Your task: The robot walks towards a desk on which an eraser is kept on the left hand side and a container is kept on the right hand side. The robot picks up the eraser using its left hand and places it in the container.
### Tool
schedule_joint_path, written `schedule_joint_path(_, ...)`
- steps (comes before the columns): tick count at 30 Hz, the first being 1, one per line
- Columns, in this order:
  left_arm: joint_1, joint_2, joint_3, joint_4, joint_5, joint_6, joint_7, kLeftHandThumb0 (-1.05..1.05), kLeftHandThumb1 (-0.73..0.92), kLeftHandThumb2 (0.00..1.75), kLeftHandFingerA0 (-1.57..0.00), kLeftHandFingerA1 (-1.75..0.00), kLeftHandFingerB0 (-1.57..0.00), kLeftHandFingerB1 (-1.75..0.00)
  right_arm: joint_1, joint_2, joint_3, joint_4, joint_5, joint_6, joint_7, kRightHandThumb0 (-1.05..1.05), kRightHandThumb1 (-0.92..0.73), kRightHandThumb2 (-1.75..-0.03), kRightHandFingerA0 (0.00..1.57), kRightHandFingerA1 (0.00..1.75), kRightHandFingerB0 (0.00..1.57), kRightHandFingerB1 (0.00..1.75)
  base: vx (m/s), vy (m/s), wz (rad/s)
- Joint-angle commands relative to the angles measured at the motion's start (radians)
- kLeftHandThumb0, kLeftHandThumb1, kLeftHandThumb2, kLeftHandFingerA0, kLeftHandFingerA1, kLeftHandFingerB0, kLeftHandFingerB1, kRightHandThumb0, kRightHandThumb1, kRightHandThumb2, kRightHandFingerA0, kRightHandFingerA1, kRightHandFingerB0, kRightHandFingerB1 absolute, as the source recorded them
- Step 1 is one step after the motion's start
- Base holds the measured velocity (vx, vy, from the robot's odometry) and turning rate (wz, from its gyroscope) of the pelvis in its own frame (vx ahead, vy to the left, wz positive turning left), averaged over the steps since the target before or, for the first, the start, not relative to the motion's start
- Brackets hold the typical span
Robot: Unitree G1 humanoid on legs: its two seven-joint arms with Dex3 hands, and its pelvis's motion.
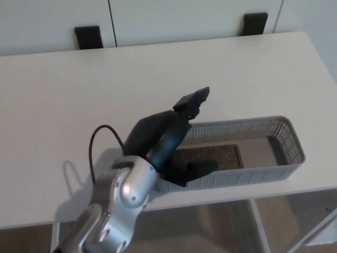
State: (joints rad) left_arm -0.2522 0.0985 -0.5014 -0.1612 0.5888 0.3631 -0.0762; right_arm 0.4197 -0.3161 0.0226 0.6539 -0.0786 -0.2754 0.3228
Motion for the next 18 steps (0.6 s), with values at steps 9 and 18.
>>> schedule_joint_path(9,0.230,0.237,0.398,-0.727,-0.902,0.000,-0.547,-0.78,0.42,0.78,-0.24,-0.43,-0.44,-0.50,0.004,-0.024,0.013,-0.005,-0.013,0.022,0.011,-0.31,-0.72,-0.61,0.47,0.50,0.36,0.39,0.00,0.000,0.00)
schedule_joint_path(18,0.617,0.393,0.715,-0.687,-1.460,-0.187,-0.972,-0.91,0.50,0.93,-0.50,-0.46,-0.36,-0.39,0.013,-0.026,0.033,-0.001,-0.033,0.032,0.006,-0.29,-0.72,-0.61,0.45,0.51,0.35,0.39,0.00,0.000,0.00)
